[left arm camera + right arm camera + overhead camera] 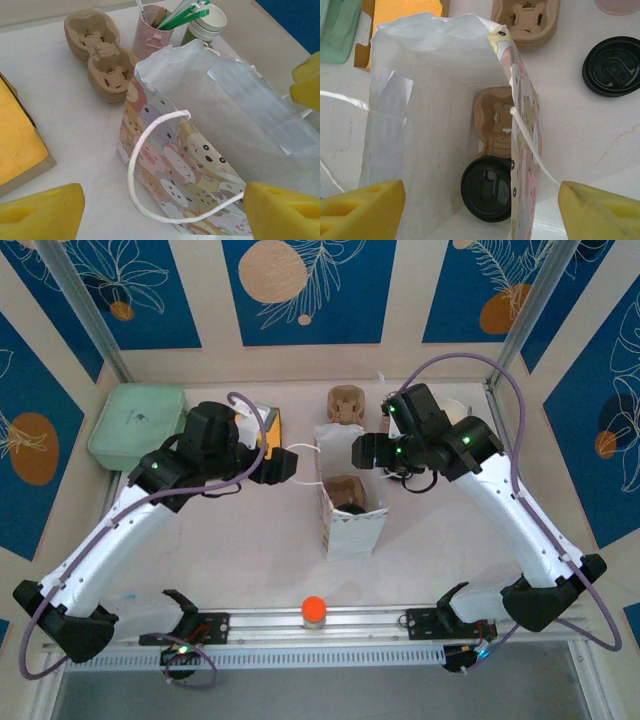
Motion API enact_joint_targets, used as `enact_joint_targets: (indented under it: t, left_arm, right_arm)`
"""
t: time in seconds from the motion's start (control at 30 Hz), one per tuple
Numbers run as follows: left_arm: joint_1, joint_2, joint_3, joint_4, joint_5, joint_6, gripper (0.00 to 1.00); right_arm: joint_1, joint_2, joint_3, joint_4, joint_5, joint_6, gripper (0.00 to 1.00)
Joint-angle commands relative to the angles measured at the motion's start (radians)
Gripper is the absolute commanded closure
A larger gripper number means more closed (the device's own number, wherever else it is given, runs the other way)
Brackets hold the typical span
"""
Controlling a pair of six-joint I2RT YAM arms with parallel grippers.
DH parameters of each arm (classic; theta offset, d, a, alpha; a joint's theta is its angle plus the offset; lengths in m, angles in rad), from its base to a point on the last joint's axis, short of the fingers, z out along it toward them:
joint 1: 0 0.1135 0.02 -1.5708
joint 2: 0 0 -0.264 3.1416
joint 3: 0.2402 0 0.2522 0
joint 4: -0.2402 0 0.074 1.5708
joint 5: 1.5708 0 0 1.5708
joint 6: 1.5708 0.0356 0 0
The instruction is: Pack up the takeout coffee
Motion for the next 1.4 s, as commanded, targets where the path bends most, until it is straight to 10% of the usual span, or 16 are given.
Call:
enact_joint_targets:
  t: [0.0,1.37]
  left_arm:
    - [-0.010,-0.014,0.034,-0.012,-0.007,0.020,0.17]
    - [0.082,-0.019,0.081,0.012,-0.030,-0.050,0.15]
  right_arm:
    - [0.005,-0.016,0.041,-0.025,0.023,-0.021,0.18]
    - [-0.029,-0.064,0.085,-0.086,0.043,-0.090,0.16]
